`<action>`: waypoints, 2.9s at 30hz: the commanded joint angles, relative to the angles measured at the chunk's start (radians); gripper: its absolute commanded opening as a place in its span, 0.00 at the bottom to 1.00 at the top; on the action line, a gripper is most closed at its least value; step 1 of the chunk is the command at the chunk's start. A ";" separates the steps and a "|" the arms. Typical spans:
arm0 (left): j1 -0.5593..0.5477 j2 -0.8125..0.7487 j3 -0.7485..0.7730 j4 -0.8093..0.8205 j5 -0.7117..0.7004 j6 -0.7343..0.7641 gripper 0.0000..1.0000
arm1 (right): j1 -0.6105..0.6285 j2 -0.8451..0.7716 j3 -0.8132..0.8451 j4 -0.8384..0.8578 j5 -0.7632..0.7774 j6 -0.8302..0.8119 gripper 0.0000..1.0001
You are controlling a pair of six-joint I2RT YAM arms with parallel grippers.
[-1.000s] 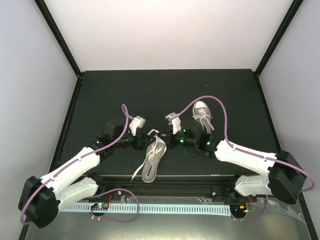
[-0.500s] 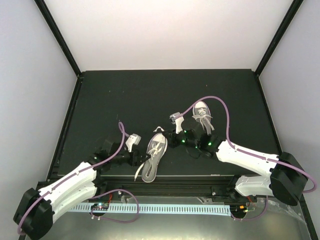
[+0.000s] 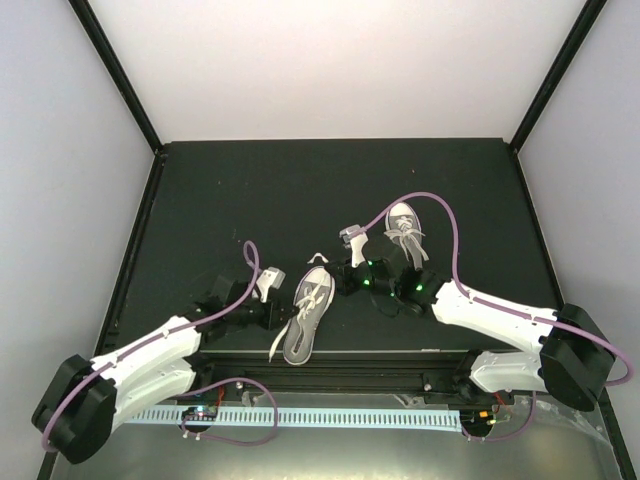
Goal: Tie the shoes
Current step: Tie the shoelace on the shoe.
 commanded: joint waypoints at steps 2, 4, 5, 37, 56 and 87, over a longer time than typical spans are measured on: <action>-0.008 0.048 0.042 0.072 0.020 0.032 0.26 | -0.003 0.000 0.000 0.003 0.010 0.003 0.02; -0.008 0.061 0.044 0.081 0.021 0.034 0.26 | -0.003 -0.001 0.000 0.002 0.010 0.002 0.02; -0.008 0.068 0.044 0.087 0.022 0.031 0.24 | -0.003 -0.002 0.000 0.001 0.011 0.002 0.02; 0.211 -0.079 0.109 -0.341 -0.183 -0.131 0.01 | -0.030 -0.381 -0.254 -0.439 0.309 0.231 0.02; 0.220 0.029 0.022 -0.200 0.016 -0.156 0.02 | -0.095 -0.392 -0.293 -0.354 0.226 0.266 0.02; -0.020 0.575 0.160 0.258 0.061 -0.240 0.01 | -0.094 0.192 -0.169 0.056 -0.131 0.178 0.02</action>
